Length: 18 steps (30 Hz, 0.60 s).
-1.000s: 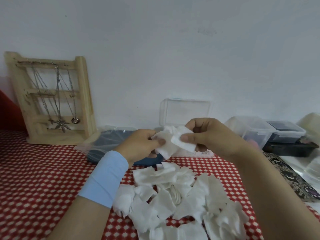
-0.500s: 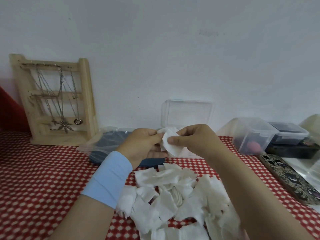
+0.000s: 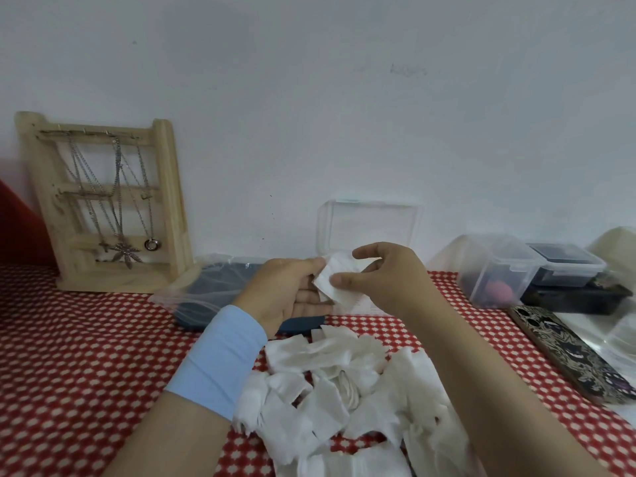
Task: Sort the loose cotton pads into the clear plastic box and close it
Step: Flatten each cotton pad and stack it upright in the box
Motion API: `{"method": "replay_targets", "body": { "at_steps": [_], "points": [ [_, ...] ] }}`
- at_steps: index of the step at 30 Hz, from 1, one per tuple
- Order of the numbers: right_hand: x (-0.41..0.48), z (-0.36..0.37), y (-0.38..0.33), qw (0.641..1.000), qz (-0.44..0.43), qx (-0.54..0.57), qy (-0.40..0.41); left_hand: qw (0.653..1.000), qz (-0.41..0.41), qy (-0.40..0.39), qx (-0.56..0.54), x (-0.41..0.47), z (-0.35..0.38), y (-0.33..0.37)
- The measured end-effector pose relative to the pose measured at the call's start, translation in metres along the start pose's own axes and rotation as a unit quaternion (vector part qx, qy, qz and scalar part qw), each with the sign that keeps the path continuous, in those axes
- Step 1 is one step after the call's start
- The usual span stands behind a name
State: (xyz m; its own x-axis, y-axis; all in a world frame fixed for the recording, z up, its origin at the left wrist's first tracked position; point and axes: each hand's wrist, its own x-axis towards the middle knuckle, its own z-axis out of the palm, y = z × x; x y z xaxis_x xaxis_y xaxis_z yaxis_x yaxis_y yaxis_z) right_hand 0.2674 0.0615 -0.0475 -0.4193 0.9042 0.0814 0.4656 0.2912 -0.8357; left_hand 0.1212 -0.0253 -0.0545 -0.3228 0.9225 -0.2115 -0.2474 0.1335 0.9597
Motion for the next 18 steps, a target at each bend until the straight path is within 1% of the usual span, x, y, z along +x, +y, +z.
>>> {"method": "replay_targets", "body": {
  "at_steps": [3,5,7,10,12,14,18],
  "points": [
    [0.001,0.0,0.001,0.998,-0.008,-0.054,-0.004,0.999,0.0,0.043,0.005,0.003,0.003,-0.005],
    [0.0,-0.004,0.0,0.999,-0.009,-0.053,-0.003,0.998,0.009,0.067,0.004,0.007,0.0,-0.009],
    [0.0,-0.009,0.0,1.0,-0.016,-0.019,0.006,0.997,0.021,0.079,-0.007,0.01,-0.005,-0.01],
    [-0.002,-0.009,-0.003,0.995,-0.016,0.102,-0.01,0.998,0.027,0.054,-0.02,0.01,-0.007,-0.01],
    [-0.006,-0.004,-0.005,0.988,-0.006,0.148,-0.029,0.999,0.021,0.024,-0.011,0.008,-0.003,-0.009],
    [-0.009,0.001,-0.007,0.987,0.005,0.155,-0.039,1.0,0.022,0.007,-0.013,0.007,0.001,-0.007],
    [-0.01,0.005,-0.006,0.988,0.019,0.154,-0.027,0.999,0.026,-0.015,-0.042,0.004,0.005,-0.004]
  ]
}}
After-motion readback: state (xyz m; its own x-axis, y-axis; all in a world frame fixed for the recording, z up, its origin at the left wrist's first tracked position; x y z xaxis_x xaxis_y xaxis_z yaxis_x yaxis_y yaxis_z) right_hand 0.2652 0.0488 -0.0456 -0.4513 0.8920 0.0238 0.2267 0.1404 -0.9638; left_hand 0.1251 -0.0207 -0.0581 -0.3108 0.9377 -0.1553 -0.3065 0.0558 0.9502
